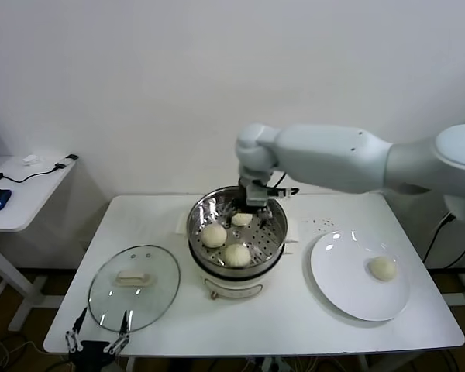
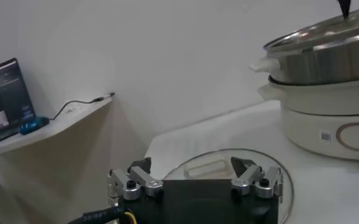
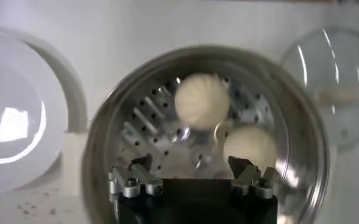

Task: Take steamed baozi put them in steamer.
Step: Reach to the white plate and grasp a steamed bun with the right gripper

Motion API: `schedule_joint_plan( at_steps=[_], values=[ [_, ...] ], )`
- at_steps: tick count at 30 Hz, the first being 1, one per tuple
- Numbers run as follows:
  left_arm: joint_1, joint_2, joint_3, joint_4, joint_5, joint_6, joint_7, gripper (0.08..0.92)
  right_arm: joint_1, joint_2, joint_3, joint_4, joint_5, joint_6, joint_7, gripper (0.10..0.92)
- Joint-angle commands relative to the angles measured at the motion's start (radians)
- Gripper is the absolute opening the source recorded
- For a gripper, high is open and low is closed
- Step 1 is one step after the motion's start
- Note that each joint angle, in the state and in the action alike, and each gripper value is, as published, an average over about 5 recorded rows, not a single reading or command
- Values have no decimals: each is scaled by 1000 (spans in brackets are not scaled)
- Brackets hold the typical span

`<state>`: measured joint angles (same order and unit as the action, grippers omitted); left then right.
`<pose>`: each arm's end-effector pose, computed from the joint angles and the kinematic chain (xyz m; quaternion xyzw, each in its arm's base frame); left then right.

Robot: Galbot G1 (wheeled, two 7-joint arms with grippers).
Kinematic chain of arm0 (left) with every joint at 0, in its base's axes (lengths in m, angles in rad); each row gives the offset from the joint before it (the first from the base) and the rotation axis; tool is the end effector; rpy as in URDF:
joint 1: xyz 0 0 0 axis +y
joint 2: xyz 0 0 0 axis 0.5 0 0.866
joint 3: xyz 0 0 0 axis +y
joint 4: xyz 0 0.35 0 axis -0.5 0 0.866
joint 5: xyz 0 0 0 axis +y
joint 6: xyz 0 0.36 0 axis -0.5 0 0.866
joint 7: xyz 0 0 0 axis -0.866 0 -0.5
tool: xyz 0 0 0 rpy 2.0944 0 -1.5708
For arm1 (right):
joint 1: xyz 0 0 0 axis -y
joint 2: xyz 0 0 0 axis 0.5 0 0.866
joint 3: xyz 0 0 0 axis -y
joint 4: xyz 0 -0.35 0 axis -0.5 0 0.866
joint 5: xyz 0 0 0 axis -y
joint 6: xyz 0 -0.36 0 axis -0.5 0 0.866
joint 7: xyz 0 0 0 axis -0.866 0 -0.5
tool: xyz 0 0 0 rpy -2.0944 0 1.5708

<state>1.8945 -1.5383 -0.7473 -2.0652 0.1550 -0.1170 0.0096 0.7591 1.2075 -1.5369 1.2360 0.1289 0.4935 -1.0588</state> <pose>0.0720 0.0761 -0.3486 0.0498 -0.9782 -0.1604 0.1219 0.5666 0.1141 -0.0285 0.6742 -0.1419 0.7234 0.0449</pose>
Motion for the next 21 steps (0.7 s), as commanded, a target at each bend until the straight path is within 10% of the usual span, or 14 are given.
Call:
schedule_joint_plan(
  at_steps=[1, 21],
  values=[
    [0, 2, 10, 0, 2, -3, 0, 823, 176, -275, -208, -12, 471, -586, 35, 823],
    [11, -19, 11, -40, -24, 14, 3, 823, -414, -715, 216, -33, -1, -676, -42, 823]
  ],
)
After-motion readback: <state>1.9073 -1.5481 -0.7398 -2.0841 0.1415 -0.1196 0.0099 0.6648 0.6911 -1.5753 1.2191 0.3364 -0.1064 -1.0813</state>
